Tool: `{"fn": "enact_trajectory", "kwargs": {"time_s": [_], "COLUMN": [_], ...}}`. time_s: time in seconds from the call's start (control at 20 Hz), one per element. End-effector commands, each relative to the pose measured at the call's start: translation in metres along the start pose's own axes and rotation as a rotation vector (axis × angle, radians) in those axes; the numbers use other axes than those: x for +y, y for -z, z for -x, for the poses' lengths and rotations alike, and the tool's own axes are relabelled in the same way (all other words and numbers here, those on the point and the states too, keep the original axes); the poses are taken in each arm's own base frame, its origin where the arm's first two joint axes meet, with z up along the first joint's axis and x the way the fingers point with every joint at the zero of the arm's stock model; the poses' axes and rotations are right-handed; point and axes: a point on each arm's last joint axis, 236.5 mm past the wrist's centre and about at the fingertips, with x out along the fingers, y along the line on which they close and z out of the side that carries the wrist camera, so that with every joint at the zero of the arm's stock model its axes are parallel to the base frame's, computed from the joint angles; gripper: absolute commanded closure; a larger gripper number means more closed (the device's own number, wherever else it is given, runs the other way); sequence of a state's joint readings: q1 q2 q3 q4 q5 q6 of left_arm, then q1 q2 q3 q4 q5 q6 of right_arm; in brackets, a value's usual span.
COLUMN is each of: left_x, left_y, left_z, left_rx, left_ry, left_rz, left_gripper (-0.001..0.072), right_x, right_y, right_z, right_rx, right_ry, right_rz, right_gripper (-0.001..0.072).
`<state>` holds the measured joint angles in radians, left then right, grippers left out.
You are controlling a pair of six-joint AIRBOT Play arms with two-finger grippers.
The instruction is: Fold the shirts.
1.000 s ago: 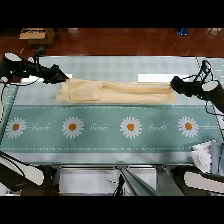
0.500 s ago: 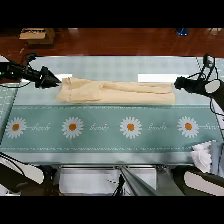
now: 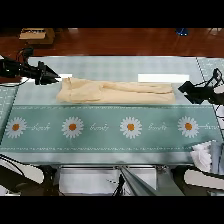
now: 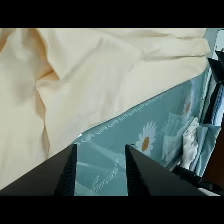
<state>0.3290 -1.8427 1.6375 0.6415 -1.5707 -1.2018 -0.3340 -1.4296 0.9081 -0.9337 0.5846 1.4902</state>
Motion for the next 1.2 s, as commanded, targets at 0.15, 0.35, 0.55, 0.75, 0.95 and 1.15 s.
{"fn": "enact_trajectory", "kwargs": {"time_s": [0.15, 0.35, 0.55, 0.75, 0.95, 1.15], "left_x": [-0.010, -0.012, -0.018, -0.059, -0.093, -0.134], "left_y": [-0.004, -0.008, -0.009, -0.015, 0.002, 0.033], "left_z": [-0.011, -0.017, -0.018, -0.023, -0.062, -0.117], "left_rx": [-0.006, -0.017, -0.019, -0.046, 0.039, 0.148], "left_ry": [0.007, -0.001, 0.015, 0.151, 0.169, 0.179], "left_rz": [-0.024, -0.032, -0.032, -0.047, -0.108, -0.187], "left_gripper": [0.0324, 0.0323, 0.0521, 0.0679, 0.0679, 0.0680], "right_x": [0.028, 0.056, 0.103, 0.156, 0.188, 0.211], "right_y": [0.045, 0.064, 0.043, 0.014, 0.013, 0.025], "right_z": [-0.051, -0.059, -0.018, 0.056, 0.123, 0.184], "right_rx": [0.131, 0.142, 0.119, -0.009, -0.085, -0.117], "right_ry": [-0.115, -0.151, -0.275, -0.387, -0.473, -0.550], "right_rz": [-0.119, -0.011, 0.197, 0.297, 0.364, 0.382], "right_gripper": [0.0126, 0.0688, 0.0686, 0.0686, 0.0686, 0.0686]}}
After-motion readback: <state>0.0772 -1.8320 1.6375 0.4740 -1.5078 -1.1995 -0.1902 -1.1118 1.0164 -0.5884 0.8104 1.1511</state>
